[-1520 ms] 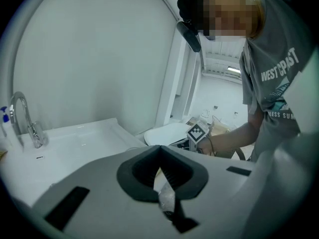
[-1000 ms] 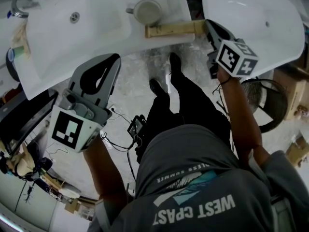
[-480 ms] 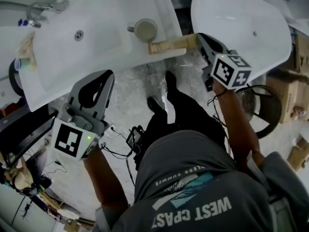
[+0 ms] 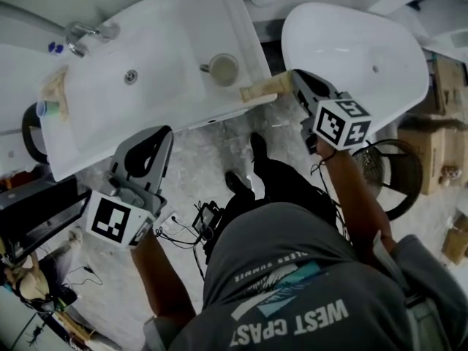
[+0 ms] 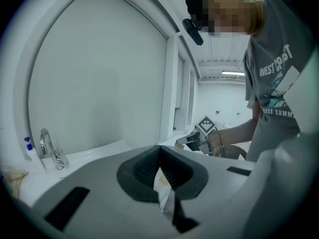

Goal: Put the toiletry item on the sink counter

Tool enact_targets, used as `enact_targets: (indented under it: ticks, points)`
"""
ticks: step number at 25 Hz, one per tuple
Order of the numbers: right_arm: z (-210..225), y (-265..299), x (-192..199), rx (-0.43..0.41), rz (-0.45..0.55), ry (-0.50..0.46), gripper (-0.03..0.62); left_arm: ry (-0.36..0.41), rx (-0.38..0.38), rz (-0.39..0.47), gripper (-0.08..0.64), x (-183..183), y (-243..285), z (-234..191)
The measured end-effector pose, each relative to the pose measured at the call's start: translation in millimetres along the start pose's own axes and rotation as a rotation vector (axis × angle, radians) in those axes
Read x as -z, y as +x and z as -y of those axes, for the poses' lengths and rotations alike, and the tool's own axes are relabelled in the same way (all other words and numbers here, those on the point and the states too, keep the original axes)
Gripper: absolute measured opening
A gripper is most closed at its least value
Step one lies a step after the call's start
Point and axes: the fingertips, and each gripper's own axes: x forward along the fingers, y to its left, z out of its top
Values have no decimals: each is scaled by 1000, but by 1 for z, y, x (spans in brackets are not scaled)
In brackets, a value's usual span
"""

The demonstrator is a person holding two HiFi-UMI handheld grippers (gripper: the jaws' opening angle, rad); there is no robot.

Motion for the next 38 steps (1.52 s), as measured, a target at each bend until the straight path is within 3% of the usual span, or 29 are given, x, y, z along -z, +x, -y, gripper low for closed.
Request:
enact_targets:
  ticks: [23,38]
  points:
    - [-76,-24,-87,-111,157,-87,29,67,-42,110,2,-37,-43,6]
    - [-99,11,-97,-170,131,-103,29,29,-101,106,2,-29,-55,-11]
